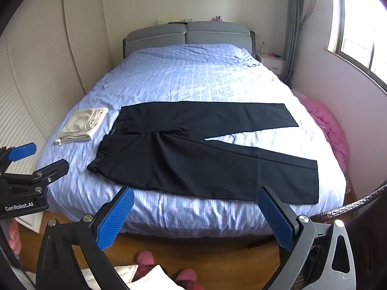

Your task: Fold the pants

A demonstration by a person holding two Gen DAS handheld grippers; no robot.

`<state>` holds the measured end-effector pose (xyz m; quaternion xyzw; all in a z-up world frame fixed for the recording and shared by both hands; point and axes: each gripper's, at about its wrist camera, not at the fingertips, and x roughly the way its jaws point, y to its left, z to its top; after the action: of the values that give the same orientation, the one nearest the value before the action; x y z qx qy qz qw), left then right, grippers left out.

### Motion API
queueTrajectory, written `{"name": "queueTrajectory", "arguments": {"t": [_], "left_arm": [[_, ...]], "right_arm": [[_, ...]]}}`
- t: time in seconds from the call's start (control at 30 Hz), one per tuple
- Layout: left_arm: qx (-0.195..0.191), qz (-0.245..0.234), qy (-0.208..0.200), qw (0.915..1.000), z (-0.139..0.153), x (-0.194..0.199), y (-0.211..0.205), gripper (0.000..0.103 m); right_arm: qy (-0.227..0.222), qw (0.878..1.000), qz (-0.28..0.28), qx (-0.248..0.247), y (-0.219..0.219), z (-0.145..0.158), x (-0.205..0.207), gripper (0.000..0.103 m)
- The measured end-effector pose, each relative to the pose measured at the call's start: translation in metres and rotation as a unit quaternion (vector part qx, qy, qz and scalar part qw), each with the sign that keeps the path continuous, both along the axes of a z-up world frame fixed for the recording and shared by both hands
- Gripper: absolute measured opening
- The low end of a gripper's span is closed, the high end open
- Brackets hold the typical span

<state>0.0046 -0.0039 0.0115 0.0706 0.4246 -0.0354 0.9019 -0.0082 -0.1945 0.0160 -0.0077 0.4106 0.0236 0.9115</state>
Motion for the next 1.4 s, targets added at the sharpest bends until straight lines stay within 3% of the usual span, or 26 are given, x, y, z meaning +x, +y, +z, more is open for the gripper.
{"name": "queueTrajectory", "arguments": {"t": [0.57, 1.4], "left_arm": [[-0.011, 0.004, -0.021, 0.9997, 0.01, -0.01, 0.0, 0.103], [-0.033, 0.007, -0.015, 0.9993, 0.007, -0.011, 0.008, 0.103]], "right_arm": [[-0.021, 1.0, 0.004, -0.001, -0.002, 0.016, -0.006, 0.103], [-0.024, 1.0, 0.004, -0.004, 0.0, 0.019, -0.006, 0.103]]}}
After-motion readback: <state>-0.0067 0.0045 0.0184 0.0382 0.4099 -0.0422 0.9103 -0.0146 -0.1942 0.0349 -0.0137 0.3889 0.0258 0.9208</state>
